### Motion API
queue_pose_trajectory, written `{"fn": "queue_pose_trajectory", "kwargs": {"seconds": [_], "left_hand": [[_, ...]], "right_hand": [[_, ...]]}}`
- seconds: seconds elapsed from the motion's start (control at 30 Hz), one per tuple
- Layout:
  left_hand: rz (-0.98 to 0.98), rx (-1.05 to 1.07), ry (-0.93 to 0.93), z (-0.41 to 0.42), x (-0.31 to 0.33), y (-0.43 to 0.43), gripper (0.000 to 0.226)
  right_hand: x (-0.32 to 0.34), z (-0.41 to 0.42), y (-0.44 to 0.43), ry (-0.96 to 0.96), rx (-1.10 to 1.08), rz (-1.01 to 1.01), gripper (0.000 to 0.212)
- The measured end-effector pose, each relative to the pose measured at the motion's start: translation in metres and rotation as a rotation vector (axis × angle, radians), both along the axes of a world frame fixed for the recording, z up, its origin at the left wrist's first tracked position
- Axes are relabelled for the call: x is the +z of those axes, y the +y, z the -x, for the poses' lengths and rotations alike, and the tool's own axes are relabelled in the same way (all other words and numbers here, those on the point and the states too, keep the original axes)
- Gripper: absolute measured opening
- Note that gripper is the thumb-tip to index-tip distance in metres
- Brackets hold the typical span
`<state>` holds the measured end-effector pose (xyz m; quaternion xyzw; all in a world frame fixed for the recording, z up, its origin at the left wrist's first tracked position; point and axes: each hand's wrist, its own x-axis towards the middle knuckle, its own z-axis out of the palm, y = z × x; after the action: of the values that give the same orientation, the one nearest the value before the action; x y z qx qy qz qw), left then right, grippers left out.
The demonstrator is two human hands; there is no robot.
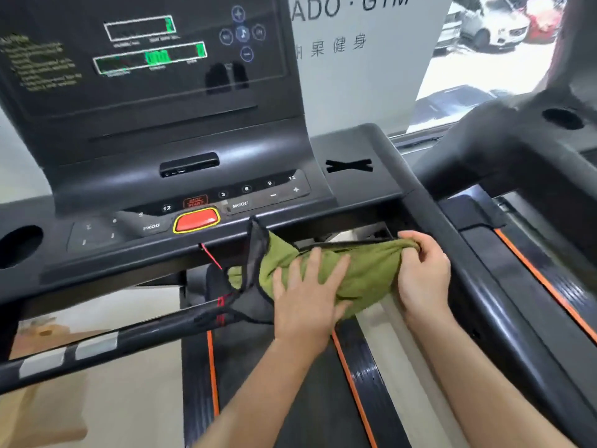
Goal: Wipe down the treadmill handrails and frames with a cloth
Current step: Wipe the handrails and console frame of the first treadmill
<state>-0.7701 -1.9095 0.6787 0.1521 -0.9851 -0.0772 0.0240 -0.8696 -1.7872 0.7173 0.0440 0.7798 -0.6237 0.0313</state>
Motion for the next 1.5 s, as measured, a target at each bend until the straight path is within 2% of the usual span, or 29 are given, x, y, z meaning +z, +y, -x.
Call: {"fn": "queue_pose_trajectory", "kwargs": {"seconds": [0.17, 0.27, 0.33, 0.4, 0.43, 0.53, 0.6, 0.67, 0.7, 0.77, 0.83, 0.9, 0.93, 1.03, 1.13, 1.3, 1.43, 1.5], "left_hand": [[0.013, -0.111, -0.179, 0.084, 0.003, 0.031, 0.073], [-0.001, -0.127, -0.172, 0.107, 0.002, 0.047, 0.074], [0.008, -0.181, -0.131, 0.105, 0.003, 0.045, 0.073], [-0.045, -0.238, -0.089, 0.098, 0.005, 0.038, 0.064], [-0.116, -0.235, -0.054, 0.096, 0.005, 0.035, 0.054], [-0.484, 0.006, 0.248, 0.095, 0.015, 0.029, 0.031], [-0.660, 0.156, 0.483, 0.105, 0.035, 0.025, 0.036], [-0.749, 0.201, 0.660, 0.125, 0.063, 0.018, 0.045], [-0.770, 0.218, 0.711, 0.137, 0.077, 0.013, 0.050], [-0.699, 0.188, 0.686, 0.160, 0.090, 0.001, 0.058], [-0.428, 0.039, 0.509, 0.174, 0.076, -0.012, 0.059], [-0.101, -0.063, 0.264, 0.184, 0.046, -0.022, 0.058], [0.002, -0.067, 0.147, 0.190, 0.036, -0.025, 0.059], [0.059, -0.055, 0.003, 0.225, 0.029, -0.039, 0.068], [0.021, -0.017, 0.032, 0.270, 0.034, -0.066, 0.072], [-0.091, 0.006, 0.116, 0.338, 0.033, -0.104, 0.058], [-0.239, -0.028, 0.140, 0.375, 0.039, -0.109, 0.052], [-0.248, -0.069, 0.152, 0.383, 0.045, -0.108, 0.045]], "right_hand": [[-0.017, 0.030, 0.047, 0.449, 0.121, -0.489, 0.034], [-0.023, 0.050, 0.056, 0.533, 0.206, -0.816, 0.040], [-0.022, 0.058, 0.055, 0.515, 0.224, -0.863, 0.032], [-0.016, 0.062, 0.053, 0.443, 0.263, -0.785, 0.027], [-0.011, 0.063, 0.052, 0.366, 0.266, -0.683, 0.026], [0.010, 0.074, 0.048, 0.089, 0.139, -0.066, 0.019], [0.025, 0.078, 0.042, 0.010, 0.079, 0.212, 0.015], [0.033, 0.082, 0.033, 0.030, 0.097, 0.346, 0.020], [0.035, 0.086, 0.028, 0.068, 0.123, 0.344, 0.027], [0.037, 0.095, 0.018, 0.209, 0.188, 0.135, 0.048], [0.030, 0.106, 0.007, 0.363, 0.269, -0.222, 0.053], [0.016, 0.114, -0.010, 0.367, 0.340, -0.570, 0.049], [0.007, 0.118, -0.018, 0.365, 0.362, -0.719, 0.051], [-0.004, 0.139, -0.040, 0.313, 0.441, -0.979, 0.058], [0.002, 0.175, -0.067, 0.201, 0.517, -1.023, 0.060], [0.006, 0.240, -0.110, 0.051, 0.581, -0.953, 0.064], [0.009, 0.271, -0.118, -0.040, 0.535, -0.836, 0.065], [0.011, 0.272, -0.112, -0.067, 0.480, -0.823, 0.057]]}}
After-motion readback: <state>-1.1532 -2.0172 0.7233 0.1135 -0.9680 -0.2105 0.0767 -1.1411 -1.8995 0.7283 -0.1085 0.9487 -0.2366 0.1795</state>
